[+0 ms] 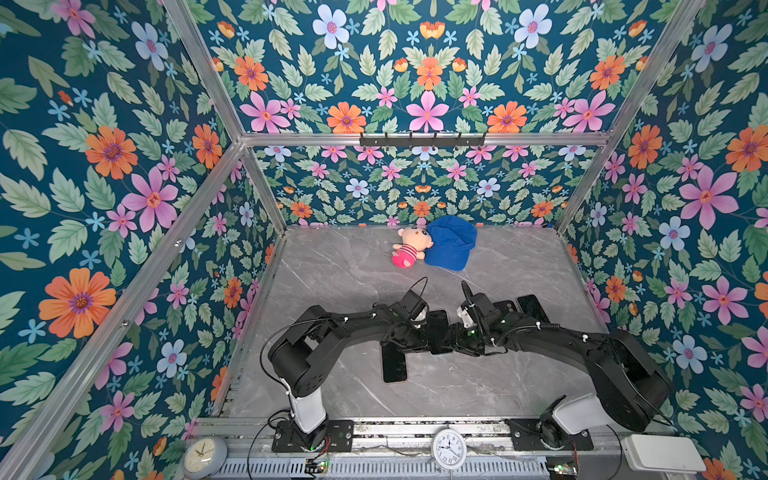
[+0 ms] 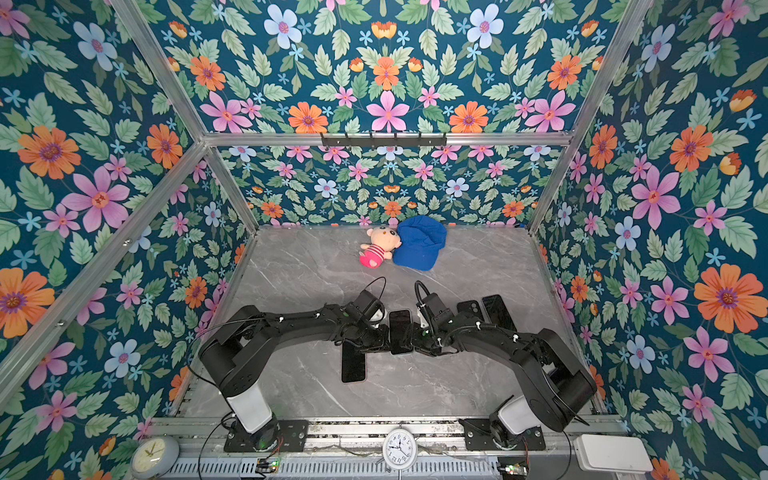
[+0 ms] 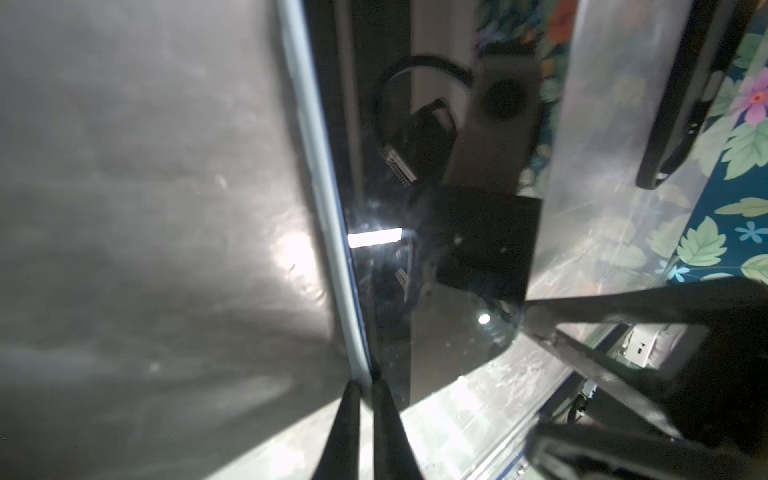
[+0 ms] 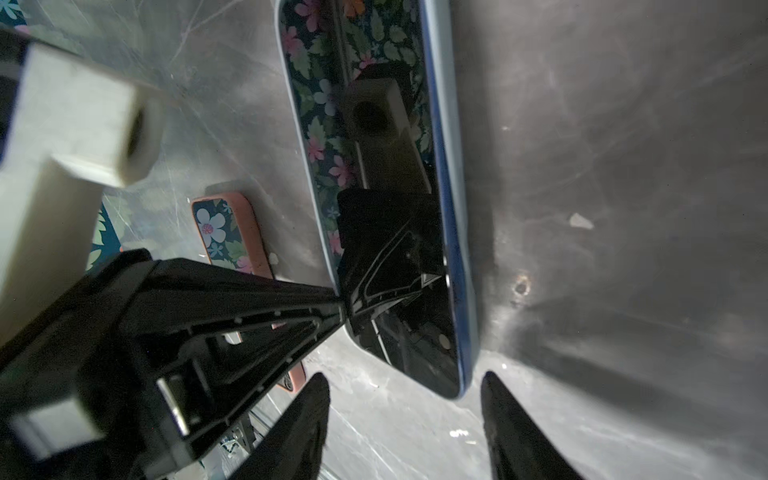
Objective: Put the phone into the phone case
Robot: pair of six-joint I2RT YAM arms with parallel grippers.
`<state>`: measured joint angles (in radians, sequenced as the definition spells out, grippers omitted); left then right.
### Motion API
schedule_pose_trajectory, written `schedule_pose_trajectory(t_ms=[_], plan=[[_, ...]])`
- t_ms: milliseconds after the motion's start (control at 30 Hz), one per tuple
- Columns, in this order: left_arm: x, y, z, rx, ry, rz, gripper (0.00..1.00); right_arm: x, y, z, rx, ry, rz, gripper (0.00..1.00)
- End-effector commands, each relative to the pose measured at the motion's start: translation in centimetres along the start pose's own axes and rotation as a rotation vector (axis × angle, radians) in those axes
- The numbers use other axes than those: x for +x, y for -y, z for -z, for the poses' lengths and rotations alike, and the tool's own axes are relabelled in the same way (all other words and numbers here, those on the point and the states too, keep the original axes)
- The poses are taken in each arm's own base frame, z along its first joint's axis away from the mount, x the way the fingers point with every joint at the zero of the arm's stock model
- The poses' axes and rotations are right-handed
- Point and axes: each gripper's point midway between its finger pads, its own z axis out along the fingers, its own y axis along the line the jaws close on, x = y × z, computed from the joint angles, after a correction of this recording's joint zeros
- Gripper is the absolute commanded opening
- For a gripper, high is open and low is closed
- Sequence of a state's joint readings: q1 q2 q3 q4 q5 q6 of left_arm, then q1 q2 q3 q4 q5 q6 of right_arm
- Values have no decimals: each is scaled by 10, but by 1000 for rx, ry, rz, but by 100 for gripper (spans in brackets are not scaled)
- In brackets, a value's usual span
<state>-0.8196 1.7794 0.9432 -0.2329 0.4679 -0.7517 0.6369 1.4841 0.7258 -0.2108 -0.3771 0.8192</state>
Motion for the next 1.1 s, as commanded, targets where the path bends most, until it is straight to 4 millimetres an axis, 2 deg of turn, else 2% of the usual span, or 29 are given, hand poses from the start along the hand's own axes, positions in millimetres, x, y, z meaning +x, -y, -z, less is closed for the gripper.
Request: schedule_pose_trajectory(t_ms=[0, 133, 200, 367, 500, 700, 967, 1067], plan=[[14, -38, -3, -154, -34, 24, 10, -2, -4, -2, 0, 6, 5, 58], [12, -38, 0, -162, -31, 22, 10, -1, -2, -3, 24, 2, 15, 57], [8, -34, 6, -159, -15, 19, 12, -2, 3, 3, 67, 15, 27, 56], [-8, -9, 23, -60, 70, 19, 31, -7, 16, 13, 155, 49, 46, 48], [-13, 6, 19, 63, 88, 46, 41, -7, 16, 8, 164, 31, 44, 40], [-12, 11, 14, 122, 79, 61, 45, -2, 8, 3, 128, 9, 38, 36], [-8, 8, 7, 130, 57, 64, 46, 4, 4, -6, 123, -19, 38, 29], [-7, 8, 5, 131, 52, 64, 45, 4, 2, -7, 120, -22, 39, 23]])
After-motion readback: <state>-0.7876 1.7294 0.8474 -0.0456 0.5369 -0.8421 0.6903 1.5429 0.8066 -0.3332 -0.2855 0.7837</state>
